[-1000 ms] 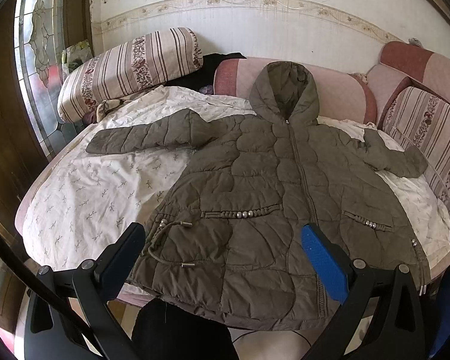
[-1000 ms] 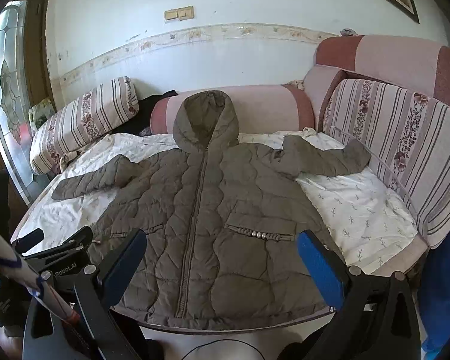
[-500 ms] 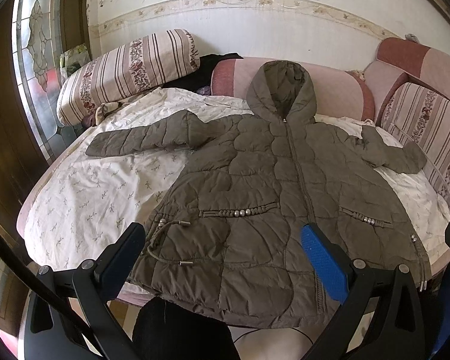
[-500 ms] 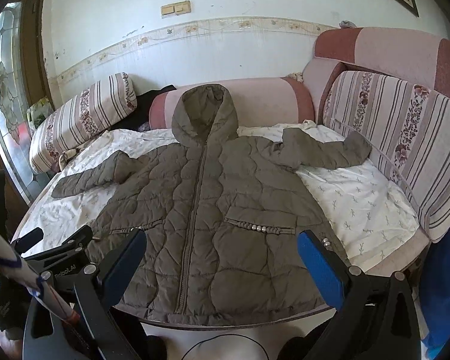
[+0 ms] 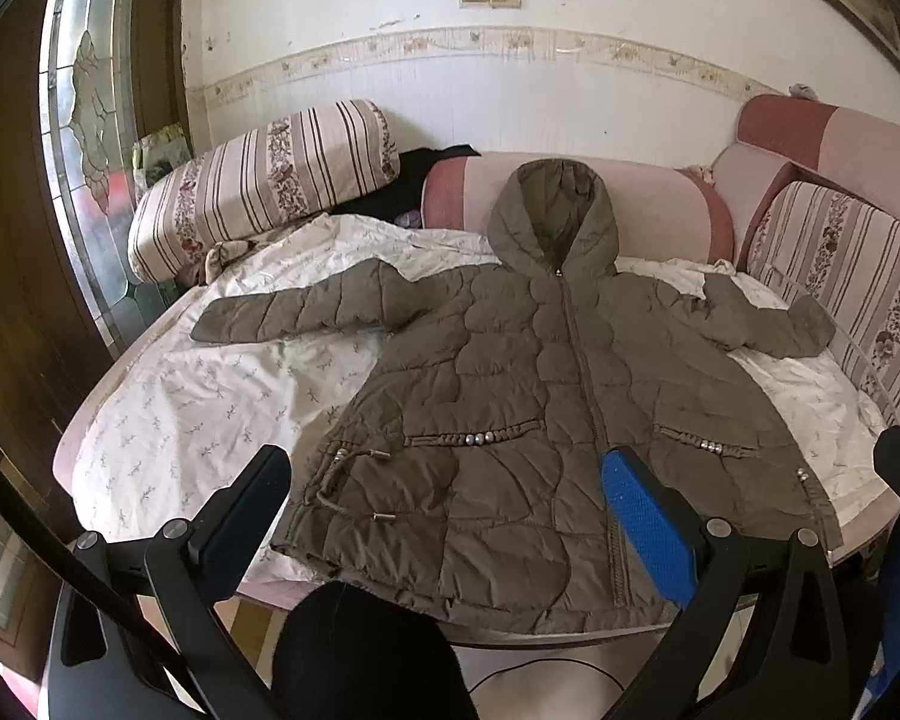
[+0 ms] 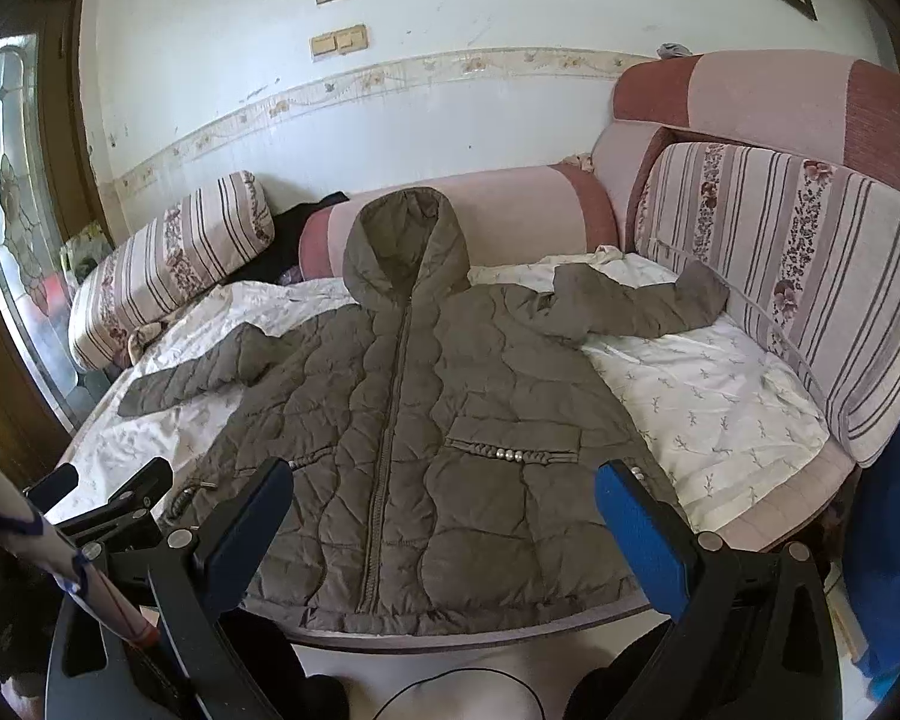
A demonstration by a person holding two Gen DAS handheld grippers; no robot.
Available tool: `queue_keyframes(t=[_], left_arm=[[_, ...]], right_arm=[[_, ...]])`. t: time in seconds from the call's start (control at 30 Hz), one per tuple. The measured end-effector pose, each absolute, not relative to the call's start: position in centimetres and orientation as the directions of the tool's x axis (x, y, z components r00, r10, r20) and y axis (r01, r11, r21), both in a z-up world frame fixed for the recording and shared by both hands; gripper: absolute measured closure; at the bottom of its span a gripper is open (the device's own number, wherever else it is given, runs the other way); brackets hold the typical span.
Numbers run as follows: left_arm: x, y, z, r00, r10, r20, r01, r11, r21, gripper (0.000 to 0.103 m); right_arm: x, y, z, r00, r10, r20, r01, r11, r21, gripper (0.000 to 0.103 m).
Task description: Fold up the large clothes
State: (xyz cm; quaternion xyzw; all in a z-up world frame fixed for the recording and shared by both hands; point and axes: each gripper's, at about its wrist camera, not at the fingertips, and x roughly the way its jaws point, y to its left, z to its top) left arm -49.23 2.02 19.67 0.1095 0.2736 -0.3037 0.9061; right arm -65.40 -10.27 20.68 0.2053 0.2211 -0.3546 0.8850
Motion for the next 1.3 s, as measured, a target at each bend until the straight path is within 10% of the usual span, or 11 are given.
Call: queue_keyframes(t=[0.6,1.3], left_arm=[[-48.8,-0.3,23.7,0.67,-0.557,-0.491,0.655,0.755,0.038,0.0],[-34.3,-20.1,15.0,0.467,-0.543,-0.698,0.7,0.709,-0.083,0.0]], right_arm=[[-69.0,-13.6,24.3,0.644,-0.604,-0.47,0.754,0.606,0.253,0.001],[-71.1,-40.7,15.1,0.559,-0.54,-0.629,0.824,0.271,0.498,0.008]])
